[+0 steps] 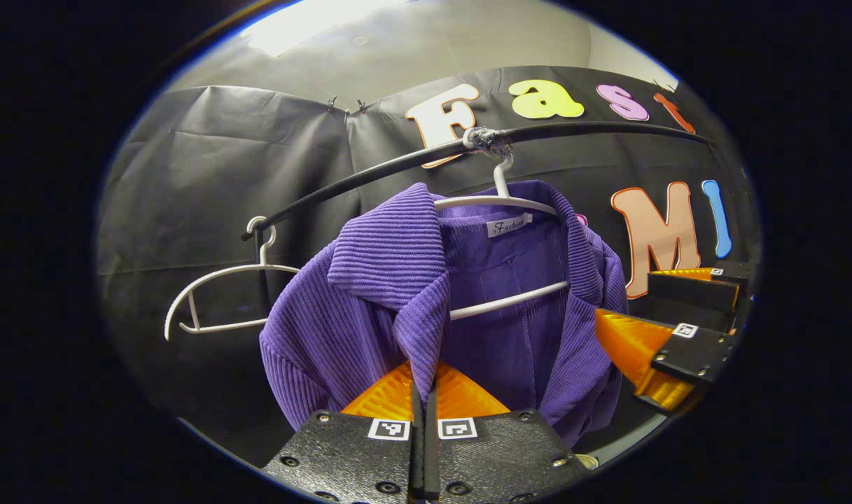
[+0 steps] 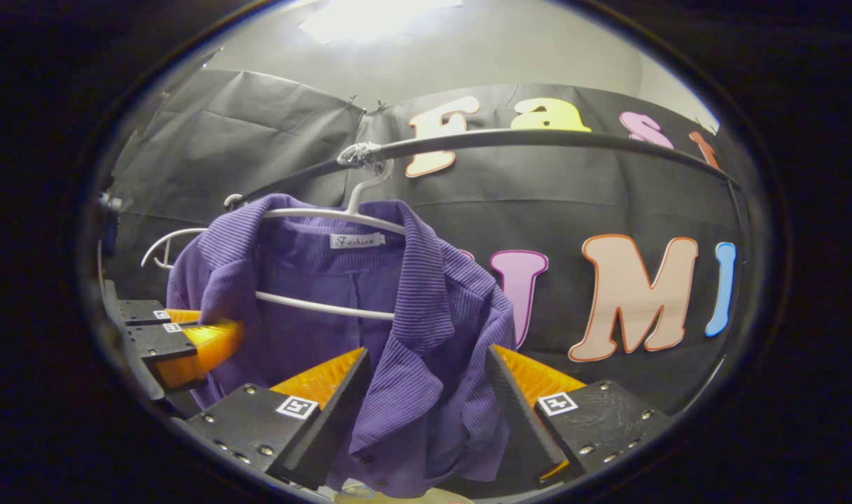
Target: Grasp the clothes on the hanger with both hands and then place them into the laundry hamper below.
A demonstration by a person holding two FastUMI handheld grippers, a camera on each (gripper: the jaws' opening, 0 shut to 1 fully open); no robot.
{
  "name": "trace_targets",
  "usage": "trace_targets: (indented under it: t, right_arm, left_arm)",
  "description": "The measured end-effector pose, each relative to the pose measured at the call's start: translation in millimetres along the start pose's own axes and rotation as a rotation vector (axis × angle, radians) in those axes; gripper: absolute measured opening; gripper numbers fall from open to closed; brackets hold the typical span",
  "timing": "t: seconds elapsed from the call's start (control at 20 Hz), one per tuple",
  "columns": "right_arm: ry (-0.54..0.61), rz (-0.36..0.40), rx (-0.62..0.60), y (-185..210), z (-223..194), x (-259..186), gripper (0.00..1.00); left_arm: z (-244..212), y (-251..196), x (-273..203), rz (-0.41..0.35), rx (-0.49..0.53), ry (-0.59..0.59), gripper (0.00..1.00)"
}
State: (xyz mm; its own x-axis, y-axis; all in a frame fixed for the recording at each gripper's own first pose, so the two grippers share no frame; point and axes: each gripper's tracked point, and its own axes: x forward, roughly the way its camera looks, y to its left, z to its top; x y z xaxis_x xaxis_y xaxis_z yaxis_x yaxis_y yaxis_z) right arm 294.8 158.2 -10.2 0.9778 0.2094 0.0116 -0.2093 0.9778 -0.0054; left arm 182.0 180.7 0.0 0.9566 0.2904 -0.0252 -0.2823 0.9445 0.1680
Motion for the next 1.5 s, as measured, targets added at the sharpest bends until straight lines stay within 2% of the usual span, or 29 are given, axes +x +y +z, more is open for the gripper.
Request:
trace_targets:
  t: [0.25, 0.55, 0.6, 0.7, 0.8, 0.85, 1.0, 1.05, 1.15, 1.2, 1.25, 1.4, 1.5]
  right_arm:
    - [0.019, 0.009, 0.051, 7.5, -8.3, 34.5, 0.96]
    - [0.099, 0.026, 0.072, 18.5, -33.6, 50.8, 0.97]
    - [0.117, 0.019, 0.083, 17.9, -37.5, 51.2, 0.81]
    - [0.142, 0.0, 0.098, 16.3, -43.9, 50.3, 0.67]
    - [0.15, -0.017, 0.108, 11.6, -45.6, 50.5, 0.46]
    - [0.158, -0.02, 0.108, 10.8, -47.5, 51.3, 0.44]
    - [0.158, -0.047, 0.098, 4.0, -43.6, 48.5, 0.1]
    - [0.172, -0.049, 0.094, 4.2, -44.2, 47.4, 0.12]
    - [0.202, -0.101, 0.095, -7.3, -43.7, 47.1, 0.0]
    - [0.217, -0.119, 0.109, -10.0, -43.9, 46.0, 0.1]
    - [0.222, -0.135, 0.125, -13.6, -41.5, 43.9, 0.05]
    - [0.198, -0.184, 0.11, -29.4, -26.0, 45.9, 0.05]
    - [0.159, -0.206, 0.064, -41.1, -10.9, 47.6, 0.05]
  left_arm:
    - [5.2, -1.7, -5.3, -0.012, -0.016, 0.037, 0.0]
    - [17.3, 24.5, -14.8, 0.071, 0.008, 0.042, 0.0]
    - [19.8, 29.0, -16.3, 0.086, 0.014, 0.037, 0.0]
    - [24.2, 37.1, -20.0, 0.111, 0.024, 0.029, 0.0]
    - [27.9, 43.2, -22.4, 0.129, 0.028, 0.026, 0.0]
    - [29.0, 48.2, -23.0, 0.138, 0.028, 0.024, 0.0]
    - [33.5, 58.4, -23.2, 0.155, 0.014, 0.011, 0.0]
    - [35.2, 62.7, -23.7, 0.166, 0.016, 0.01, 0.0]
    - [41.3, 72.4, -25.4, 0.189, 0.028, -0.003, 0.0]
    - [45.1, 76.9, -26.7, 0.197, 0.029, -0.012, 0.0]
    - [48.9, 80.9, -27.4, 0.207, 0.026, -0.018, 0.0]
    - [64.7, 98.1, -31.9, 0.247, 0.028, -0.042, 0.03]
    - [76.1, 105.5, -34.5, 0.267, 0.022, -0.06, 0.01]
